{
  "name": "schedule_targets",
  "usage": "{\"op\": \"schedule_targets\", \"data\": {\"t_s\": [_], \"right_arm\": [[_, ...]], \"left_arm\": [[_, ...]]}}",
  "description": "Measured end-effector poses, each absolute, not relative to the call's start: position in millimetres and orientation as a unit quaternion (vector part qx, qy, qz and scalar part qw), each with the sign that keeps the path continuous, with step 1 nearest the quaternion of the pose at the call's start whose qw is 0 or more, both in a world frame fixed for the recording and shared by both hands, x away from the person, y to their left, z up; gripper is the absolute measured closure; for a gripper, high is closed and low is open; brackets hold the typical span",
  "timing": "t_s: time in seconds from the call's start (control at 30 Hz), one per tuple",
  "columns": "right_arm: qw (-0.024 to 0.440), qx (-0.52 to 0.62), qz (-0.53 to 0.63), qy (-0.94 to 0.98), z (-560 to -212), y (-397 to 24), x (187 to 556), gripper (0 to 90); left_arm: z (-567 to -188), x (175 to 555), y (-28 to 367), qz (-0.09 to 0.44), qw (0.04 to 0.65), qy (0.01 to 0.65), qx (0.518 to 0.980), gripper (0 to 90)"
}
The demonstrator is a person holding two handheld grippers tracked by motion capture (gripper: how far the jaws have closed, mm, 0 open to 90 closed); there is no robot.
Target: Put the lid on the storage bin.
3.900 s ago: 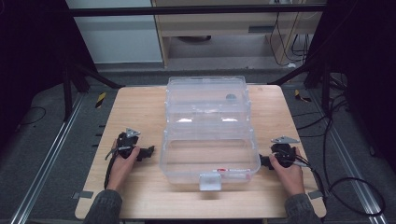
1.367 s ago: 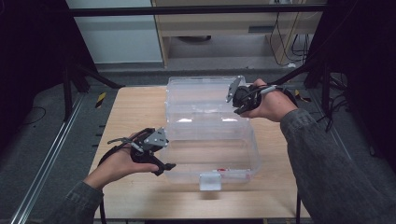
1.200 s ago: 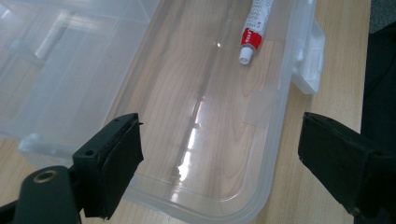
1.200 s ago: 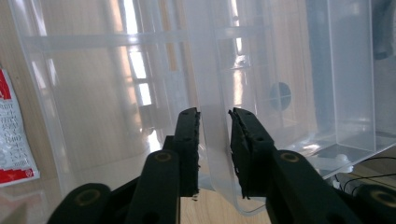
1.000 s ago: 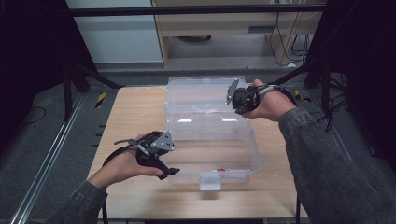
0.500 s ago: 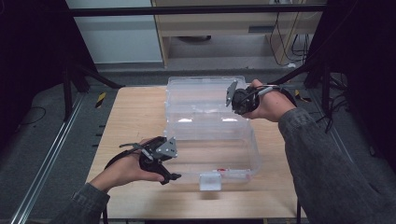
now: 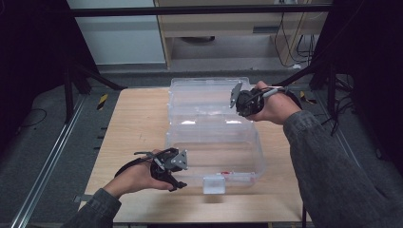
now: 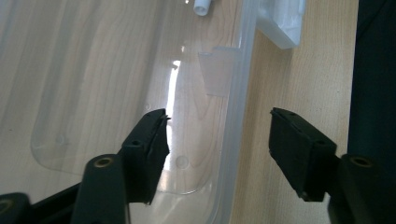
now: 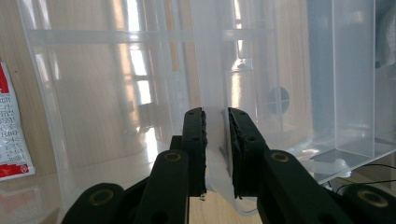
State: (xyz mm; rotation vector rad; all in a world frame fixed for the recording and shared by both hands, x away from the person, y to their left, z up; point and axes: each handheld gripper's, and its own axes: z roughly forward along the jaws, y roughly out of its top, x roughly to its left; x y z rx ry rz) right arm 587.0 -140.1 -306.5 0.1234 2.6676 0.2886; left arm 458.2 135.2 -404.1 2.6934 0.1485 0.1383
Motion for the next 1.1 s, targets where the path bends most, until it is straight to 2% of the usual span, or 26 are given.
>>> {"op": "schedule_targets", "data": {"t_s": [0.27, 0.3, 0.33, 0.53, 0.87, 1.1], "right_arm": [[0.224, 0.046, 0.103, 0.968, -306.3, -139.9, 587.1, 77.6], [0.224, 0.045, 0.103, 0.968, -306.3, -139.8, 587.2, 77.6], [0.224, 0.046, 0.103, 0.968, -306.4, -139.5, 587.1, 77.6], [0.225, 0.046, 0.102, 0.968, -306.4, -139.5, 587.0, 77.7], [0.224, 0.044, 0.102, 0.968, -306.2, -139.5, 587.0, 78.0], [0.225, 0.044, 0.102, 0.968, -306.1, -139.1, 586.7, 77.9]], "left_arm": [[-406.4, 459.4, 131.0, 0.043, 0.202, 0.042, 0.977, 58.8], [-406.7, 459.9, 130.5, 0.042, 0.201, 0.042, 0.978, 58.8], [-407.0, 460.8, 129.7, 0.040, 0.199, 0.041, 0.978, 63.5], [-408.0, 463.7, 127.6, 0.033, 0.196, 0.043, 0.979, 71.8], [-409.1, 463.2, 127.4, 0.025, 0.200, 0.042, 0.979, 81.7], [-408.3, 463.2, 126.9, 0.025, 0.193, 0.037, 0.980, 82.4]]}}
